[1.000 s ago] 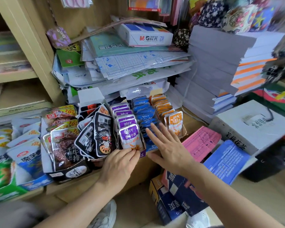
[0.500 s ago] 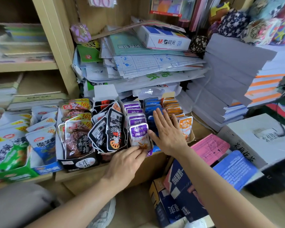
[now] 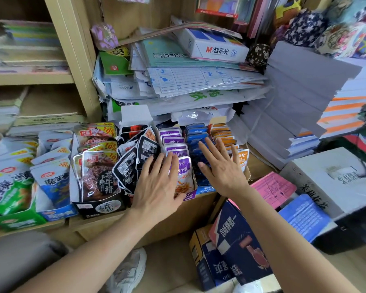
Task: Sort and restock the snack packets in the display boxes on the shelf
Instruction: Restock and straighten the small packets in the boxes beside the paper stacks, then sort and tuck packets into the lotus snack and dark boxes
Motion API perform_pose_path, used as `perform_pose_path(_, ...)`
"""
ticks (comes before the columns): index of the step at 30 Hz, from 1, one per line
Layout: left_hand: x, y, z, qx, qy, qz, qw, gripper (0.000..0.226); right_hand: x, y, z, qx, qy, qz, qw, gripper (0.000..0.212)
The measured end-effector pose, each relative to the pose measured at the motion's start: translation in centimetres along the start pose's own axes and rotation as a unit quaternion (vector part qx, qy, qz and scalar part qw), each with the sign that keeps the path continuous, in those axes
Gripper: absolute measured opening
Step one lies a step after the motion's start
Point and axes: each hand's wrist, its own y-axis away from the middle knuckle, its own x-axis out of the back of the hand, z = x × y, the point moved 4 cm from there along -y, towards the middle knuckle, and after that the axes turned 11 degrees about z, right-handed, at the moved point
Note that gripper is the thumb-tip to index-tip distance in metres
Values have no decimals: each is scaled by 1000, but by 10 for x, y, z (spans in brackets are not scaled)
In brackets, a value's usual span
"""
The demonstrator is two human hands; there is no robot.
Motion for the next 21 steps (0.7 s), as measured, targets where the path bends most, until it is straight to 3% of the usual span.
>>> perform_pose_path(7, -9, -3, -4, 5, 18, 6, 1000, 104, 0, 1, 8, -56, 32, -12, 998, 76)
perform_pose_path(10, -10, -3, -4, 4, 23, 6, 1000, 105, 5, 1, -1, -32, 12, 22, 999, 75)
perform_pose_path(15, -4, 0, 0, -9, 26, -16, 999, 103, -2, 6, -15, -6, -25, -19, 999, 79)
perform_pose_path(21, 38, 38, -7, -44, 131, 36, 990, 64, 27, 4, -43, 14, -80, 55, 995, 65)
